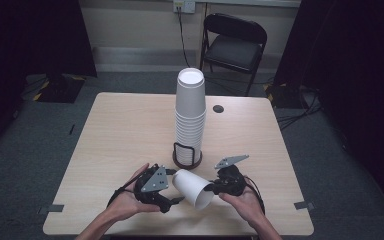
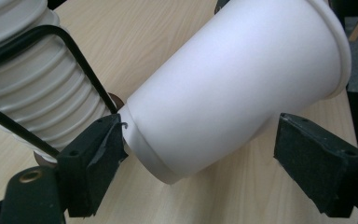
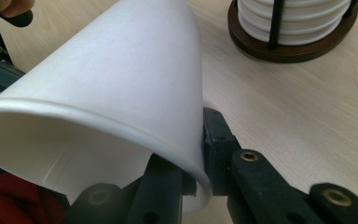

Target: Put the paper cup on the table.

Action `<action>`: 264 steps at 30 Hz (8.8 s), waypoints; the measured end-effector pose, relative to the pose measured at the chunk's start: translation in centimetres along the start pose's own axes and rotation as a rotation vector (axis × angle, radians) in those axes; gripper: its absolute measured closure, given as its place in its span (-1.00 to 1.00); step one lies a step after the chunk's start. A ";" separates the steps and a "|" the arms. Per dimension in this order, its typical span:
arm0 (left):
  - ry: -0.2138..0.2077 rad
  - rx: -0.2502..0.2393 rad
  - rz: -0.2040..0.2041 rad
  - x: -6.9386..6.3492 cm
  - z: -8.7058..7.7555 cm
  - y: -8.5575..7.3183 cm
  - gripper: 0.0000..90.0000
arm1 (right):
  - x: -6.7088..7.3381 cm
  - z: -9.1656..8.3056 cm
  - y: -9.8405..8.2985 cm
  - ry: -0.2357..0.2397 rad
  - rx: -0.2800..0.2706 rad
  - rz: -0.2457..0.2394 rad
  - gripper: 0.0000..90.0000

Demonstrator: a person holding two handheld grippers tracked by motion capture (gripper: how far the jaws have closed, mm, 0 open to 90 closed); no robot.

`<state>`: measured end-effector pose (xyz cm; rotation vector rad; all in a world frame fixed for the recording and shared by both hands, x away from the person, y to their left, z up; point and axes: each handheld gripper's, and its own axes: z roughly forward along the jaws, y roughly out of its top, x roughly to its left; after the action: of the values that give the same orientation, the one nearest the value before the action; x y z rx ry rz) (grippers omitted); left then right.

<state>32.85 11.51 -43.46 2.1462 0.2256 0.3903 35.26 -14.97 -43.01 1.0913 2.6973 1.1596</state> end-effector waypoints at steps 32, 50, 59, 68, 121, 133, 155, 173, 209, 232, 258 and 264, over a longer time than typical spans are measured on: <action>-0.038 0.066 0.215 -1.5 1.6 0.1 -0.96 | 1.1 1.5 2.5 0.088 0.107 -0.049 0.92; -0.026 0.026 0.267 -2.5 1.8 1.3 -0.87 | 2.0 3.0 3.9 0.130 0.095 -0.041 0.95; -0.008 0.012 0.254 -2.6 1.8 1.5 -0.83 | 2.2 3.2 4.2 0.132 0.079 -0.016 0.97; 0.008 0.026 0.241 -2.7 1.9 1.5 -0.79 | 2.2 3.4 4.1 0.132 0.078 -0.002 0.97; 0.084 -0.090 -0.282 3.0 -1.0 -1.2 -0.75 | -0.3 -1.1 2.0 0.020 -0.216 0.055 -0.13; 0.192 -0.135 -0.398 4.7 -2.5 -1.9 -0.76 | -0.9 -2.6 0.0 -0.064 -0.238 0.075 -0.50; 0.353 -0.206 -0.496 10.2 -4.1 -2.1 -0.76 | -2.2 -3.9 -3.0 -0.142 -0.264 0.124 -0.68; 0.530 -0.217 -0.504 14.1 -2.5 -3.2 -0.77 | -2.5 -3.2 -3.0 -0.113 -0.212 0.138 -0.67; 0.507 -0.155 -0.530 15.6 2.2 -6.4 -0.78 | -2.5 -2.9 -3.1 -0.125 -0.219 0.132 -0.67; 0.495 0.044 -0.545 15.0 2.5 -7.5 -0.65 | -2.4 -2.8 -3.1 -0.118 -0.223 0.128 -0.67; 0.480 0.111 -0.554 13.2 -1.0 -9.3 -0.65 | -2.4 -3.1 -3.2 -0.121 -0.228 0.132 -0.67; 0.476 0.083 -0.548 12.4 -2.4 -9.2 -0.65 | -2.3 -3.0 -3.2 -0.124 -0.227 0.131 -0.67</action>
<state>43.44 22.32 -47.40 1.9375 1.0850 0.5646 34.34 -19.84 -43.43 1.2715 2.3645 1.3288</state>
